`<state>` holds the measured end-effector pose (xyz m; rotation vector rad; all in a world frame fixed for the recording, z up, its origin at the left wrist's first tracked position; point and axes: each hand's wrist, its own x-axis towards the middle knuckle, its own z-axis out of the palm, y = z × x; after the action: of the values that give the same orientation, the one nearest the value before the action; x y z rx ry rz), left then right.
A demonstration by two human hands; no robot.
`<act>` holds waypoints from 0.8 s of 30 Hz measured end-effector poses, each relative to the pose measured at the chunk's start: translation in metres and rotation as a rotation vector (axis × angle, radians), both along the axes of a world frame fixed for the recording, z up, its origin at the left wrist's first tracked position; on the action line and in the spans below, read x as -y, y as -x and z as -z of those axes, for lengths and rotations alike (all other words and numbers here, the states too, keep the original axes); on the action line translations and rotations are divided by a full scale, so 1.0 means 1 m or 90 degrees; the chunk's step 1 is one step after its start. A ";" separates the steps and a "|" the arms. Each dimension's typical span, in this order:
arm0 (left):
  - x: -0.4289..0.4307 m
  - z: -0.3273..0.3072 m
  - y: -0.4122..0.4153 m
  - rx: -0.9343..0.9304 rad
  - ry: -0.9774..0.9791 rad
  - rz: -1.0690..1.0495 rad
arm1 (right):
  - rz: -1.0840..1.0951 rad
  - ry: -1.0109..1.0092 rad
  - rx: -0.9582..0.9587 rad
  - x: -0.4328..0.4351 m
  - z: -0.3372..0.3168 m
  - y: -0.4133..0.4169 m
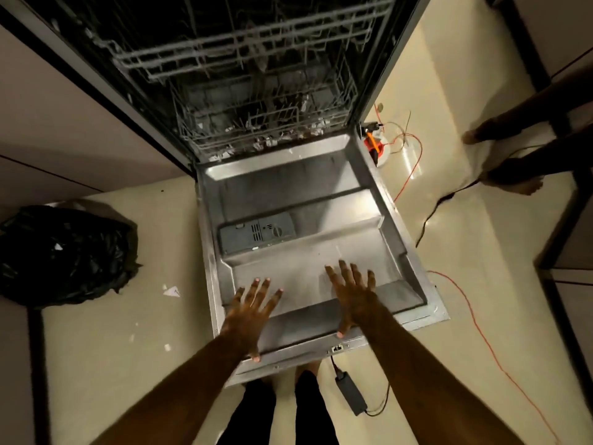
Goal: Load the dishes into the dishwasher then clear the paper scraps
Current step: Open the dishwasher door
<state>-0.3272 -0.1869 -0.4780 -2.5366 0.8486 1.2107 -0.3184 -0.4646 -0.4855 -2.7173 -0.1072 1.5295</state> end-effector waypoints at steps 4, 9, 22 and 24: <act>0.004 0.052 0.022 0.013 0.013 0.011 | 0.029 -0.003 0.043 0.001 0.044 0.021; 0.008 0.092 0.039 0.050 0.032 0.005 | 0.054 0.004 0.083 0.007 0.084 0.037; 0.004 0.041 -0.043 0.168 0.145 -0.076 | 0.109 -0.064 0.239 -0.004 0.032 -0.012; 0.002 0.016 -0.085 0.250 0.189 -0.092 | 0.112 -0.075 0.291 -0.011 0.003 -0.049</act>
<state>-0.2419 -0.1891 -0.4941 -2.9754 0.8071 0.6123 -0.2695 -0.4537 -0.4887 -2.8350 0.0334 0.8144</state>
